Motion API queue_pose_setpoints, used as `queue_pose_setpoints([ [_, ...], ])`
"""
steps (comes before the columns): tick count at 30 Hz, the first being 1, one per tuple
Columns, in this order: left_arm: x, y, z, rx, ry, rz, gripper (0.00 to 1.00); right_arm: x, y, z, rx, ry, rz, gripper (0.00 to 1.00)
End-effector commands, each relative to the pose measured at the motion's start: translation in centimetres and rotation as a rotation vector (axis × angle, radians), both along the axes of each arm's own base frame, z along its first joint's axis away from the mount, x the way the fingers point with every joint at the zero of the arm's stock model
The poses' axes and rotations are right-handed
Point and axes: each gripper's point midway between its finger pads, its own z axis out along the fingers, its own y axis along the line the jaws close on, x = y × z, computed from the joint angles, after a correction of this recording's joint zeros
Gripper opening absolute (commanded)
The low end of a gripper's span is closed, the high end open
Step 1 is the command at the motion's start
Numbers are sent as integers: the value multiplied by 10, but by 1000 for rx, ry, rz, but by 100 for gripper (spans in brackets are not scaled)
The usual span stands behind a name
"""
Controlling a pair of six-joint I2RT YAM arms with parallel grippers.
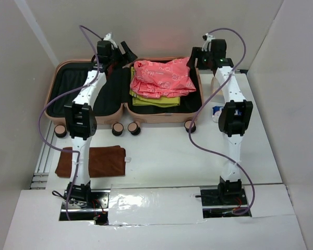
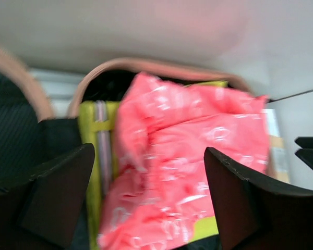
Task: Pack the luggage
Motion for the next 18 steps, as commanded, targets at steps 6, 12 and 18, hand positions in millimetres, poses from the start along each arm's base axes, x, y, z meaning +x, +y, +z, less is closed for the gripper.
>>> queue_pose_setpoints([
  [6, -23, -102, 95, 46, -333, -160, 98, 7, 53, 56, -9, -200, 84, 49],
  [12, 7, -115, 7, -41, -200, -86, 96, 40, 45, -29, -6, -106, -19, 45],
  [18, 18, -86, -85, -17, 2, 53, 96, 48, 29, -102, -3, 3, -67, 45],
])
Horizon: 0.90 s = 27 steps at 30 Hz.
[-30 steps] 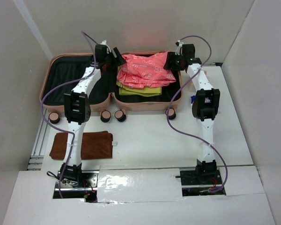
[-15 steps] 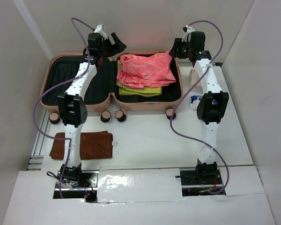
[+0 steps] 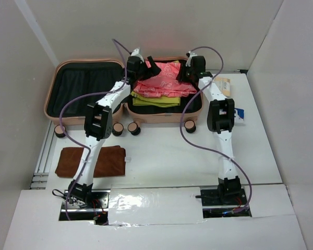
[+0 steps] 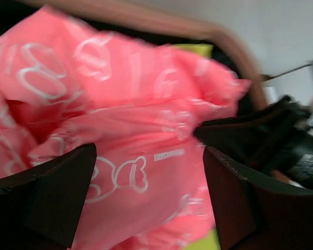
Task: Pack the luggage
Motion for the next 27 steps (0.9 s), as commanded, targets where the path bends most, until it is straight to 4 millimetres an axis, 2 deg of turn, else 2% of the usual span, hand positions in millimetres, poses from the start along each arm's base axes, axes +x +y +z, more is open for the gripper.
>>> queue_pose_setpoints([
  [1, 17, 41, -48, 4, 99, 137, 96, 15, -25, -3, -2, -27, -73, 45],
  [2, 20, 51, -56, -3, 125, 157, 96, 15, -23, 1, 3, -29, -64, 45],
  [3, 21, 56, -54, -22, 137, 163, 96, 15, -21, 2, 8, -28, -56, 45],
  [5, 20, 58, -55, -36, 141, 133, 95, 14, -17, 27, 12, -63, -22, 49],
  [6, 19, 57, -39, -38, 117, 121, 95, 12, -16, 51, 20, -98, -14, 53],
  [8, 16, 54, -15, -33, 70, 86, 95, 6, -13, 85, 21, -148, 18, 58],
  [9, 14, 52, -4, -33, 51, 71, 97, 5, -18, 105, 20, -181, 23, 61],
  [10, 10, 50, 27, -42, -2, 46, 97, -4, -19, 144, 16, -238, 28, 63],
  [11, 5, 46, 53, -61, -43, 12, 99, -11, -17, 164, 26, -259, 46, 66],
  [12, -7, 43, 86, -47, -92, -35, 99, -24, -16, 209, 30, -332, 63, 75],
  [13, -12, 45, 107, -55, -123, -35, 99, -32, -17, 232, 33, -370, 63, 75],
  [14, -24, 41, 129, -55, -152, -77, 99, -44, -9, 247, 43, -381, 92, 78],
  [15, -34, 42, 151, -32, -197, -100, 99, -53, -10, 254, 43, -378, 93, 82],
  [16, -45, 44, 167, -20, -217, -113, 99, -74, -7, 293, 49, -440, 102, 92],
  [17, -69, 49, 208, -13, -277, -127, 99, -85, -2, 305, 53, -454, 112, 97],
  [18, -82, 53, 223, 3, -297, -129, 99, -93, -3, 297, 50, -421, 112, 100],
  [19, -96, 58, 232, 35, -302, -134, 99, -104, 3, 304, 53, -428, 124, 100],
  [20, -105, 65, 226, 55, -271, -115, 99, -127, 10, 327, 73, -454, 144, 100],
  [21, -117, 71, 229, 62, -252, -96, 99, -138, 16, 326, 78, -437, 168, 100],
  [22, -144, 83, 259, 60, -283, -67, 99, -147, 22, 309, 103, -372, 176, 100],
  [23, -152, 97, 224, 93, -169, -31, 99, -170, 34, 321, 131, -379, 215, 100],
  [24, -159, 118, 215, 110, -124, 51, 99, -182, 43, 313, 154, -342, 240, 100],
  [25, -184, 140, 233, 84, -125, 111, 99, -202, 52, 291, 191, -260, 261, 100],
  [26, -197, 155, 222, 83, -81, 152, 99, -215, 63, 282, 212, -227, 290, 100],
  [27, -210, 173, 173, 109, 53, 208, 99, -235, 86, 272, 239, -190, 342, 100],
])
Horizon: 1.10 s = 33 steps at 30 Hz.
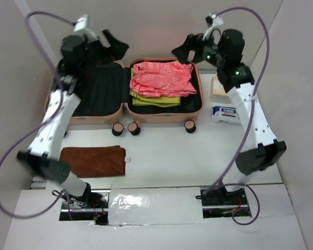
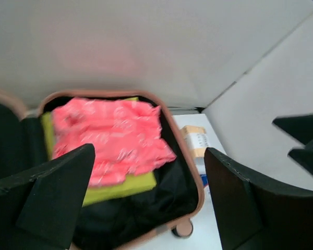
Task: Pack the luggage
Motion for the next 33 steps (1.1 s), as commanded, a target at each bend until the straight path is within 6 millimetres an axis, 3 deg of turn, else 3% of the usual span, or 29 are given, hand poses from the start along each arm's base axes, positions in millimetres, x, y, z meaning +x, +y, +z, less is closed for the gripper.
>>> queue_pose_setpoints([
  [1, -36, 70, -106, 39, 334, 234, 99, -40, 61, -99, 50, 332, 165, 100],
  [2, -63, 95, -92, -13, 323, 306, 99, -59, 71, -141, 42, 438, 183, 100],
  [3, -85, 109, -131, 1, 429, 349, 99, -90, 91, -138, 54, 442, 244, 100],
  [4, -101, 124, -137, 8, 442, 404, 99, -106, 99, -170, 80, 540, 234, 100],
  [5, -116, 142, -143, -1, 459, 468, 99, -123, 104, -170, 99, 554, 242, 100],
  [6, -142, 153, -132, -18, 427, 514, 99, -142, 118, -179, 99, 587, 272, 100],
  [7, -156, 165, -149, -3, 463, 568, 99, -150, 122, -186, 111, 603, 274, 100],
  [8, -172, 173, -157, 4, 499, 601, 99, -163, 124, -211, 115, 682, 256, 100],
  [10, -195, 190, -161, 2, 509, 660, 99, -178, 135, -225, 121, 726, 260, 100],
  [11, -206, 194, -172, 16, 554, 675, 99, -187, 136, -239, 115, 774, 257, 100],
  [12, -214, 199, -180, 16, 584, 686, 99, -201, 150, -255, 82, 796, 268, 99],
  [13, -214, 196, -180, 10, 585, 668, 99, -196, 150, -254, 87, 778, 253, 99],
  [17, -221, 191, -197, -6, 654, 637, 99, -213, 175, -289, 45, 840, 200, 99],
  [21, -233, 204, -195, 30, 669, 702, 99, -228, 206, -316, 27, 864, 192, 100],
  [22, -238, 205, -193, 48, 677, 705, 99, -236, 213, -336, -9, 896, 187, 100],
  [25, -247, 208, -193, 71, 692, 725, 99, -242, 224, -366, -35, 939, 160, 100],
  [33, -259, 196, -201, 48, 670, 684, 99, -266, 264, -397, -123, 941, 171, 92],
])
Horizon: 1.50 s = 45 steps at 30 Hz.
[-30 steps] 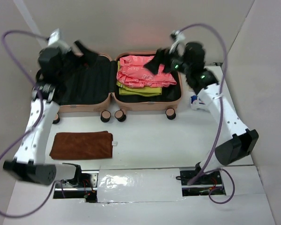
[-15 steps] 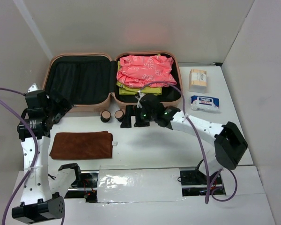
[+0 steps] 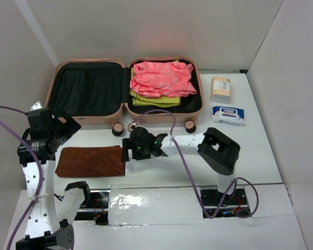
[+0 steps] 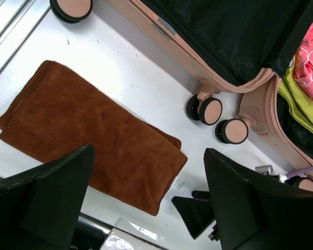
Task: Pack the luggage
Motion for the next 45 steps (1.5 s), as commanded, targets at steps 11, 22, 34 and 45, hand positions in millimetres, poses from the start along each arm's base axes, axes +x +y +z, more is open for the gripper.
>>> queue_pose_setpoints([
  [11, -8, -10, 6, 18, -43, -38, 99, 14, 24, -49, -206, -113, -169, 73],
  [22, -6, -18, -2, 9, -49, -93, 99, 11, -32, -92, -399, -88, -211, 1],
  [34, 13, -105, -69, -231, 12, -498, 99, 9, -185, -46, -527, -163, -211, 0],
  [45, 18, -155, -149, -174, 265, -528, 99, 12, -238, -33, -448, -111, -213, 2],
])
